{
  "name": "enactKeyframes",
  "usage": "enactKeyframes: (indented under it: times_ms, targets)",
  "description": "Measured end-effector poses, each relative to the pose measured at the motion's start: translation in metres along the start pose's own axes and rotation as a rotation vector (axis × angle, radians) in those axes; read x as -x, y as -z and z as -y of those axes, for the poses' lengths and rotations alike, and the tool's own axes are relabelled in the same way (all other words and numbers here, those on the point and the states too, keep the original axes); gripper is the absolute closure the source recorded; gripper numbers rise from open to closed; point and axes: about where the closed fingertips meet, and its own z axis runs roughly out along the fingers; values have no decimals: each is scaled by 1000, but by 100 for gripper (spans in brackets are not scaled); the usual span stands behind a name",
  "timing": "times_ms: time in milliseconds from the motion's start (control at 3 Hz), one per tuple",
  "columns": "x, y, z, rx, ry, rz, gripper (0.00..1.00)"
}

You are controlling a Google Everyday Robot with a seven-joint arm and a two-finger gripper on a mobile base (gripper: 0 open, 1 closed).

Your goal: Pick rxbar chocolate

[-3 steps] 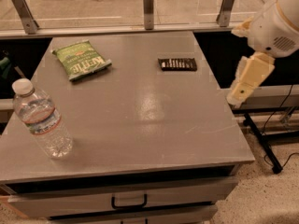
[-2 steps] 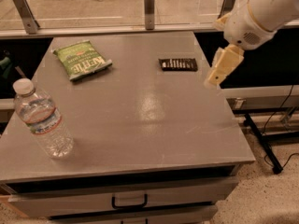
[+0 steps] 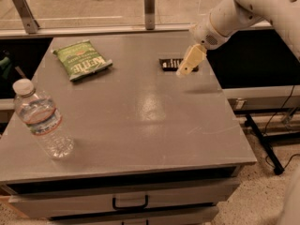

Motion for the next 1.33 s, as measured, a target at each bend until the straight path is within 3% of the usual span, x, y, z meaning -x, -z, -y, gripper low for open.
enactKeyframes:
  times_ms: [333, 667, 1000, 1333]
  targets:
    - [-12, -38, 16, 38, -77, 3, 0]
    - [-27, -58, 20, 72, -137, -8, 18]
    - [-26, -59, 14, 104, -151, 7, 41]
    - [-3, -46, -5, 135, -105, 52, 65]
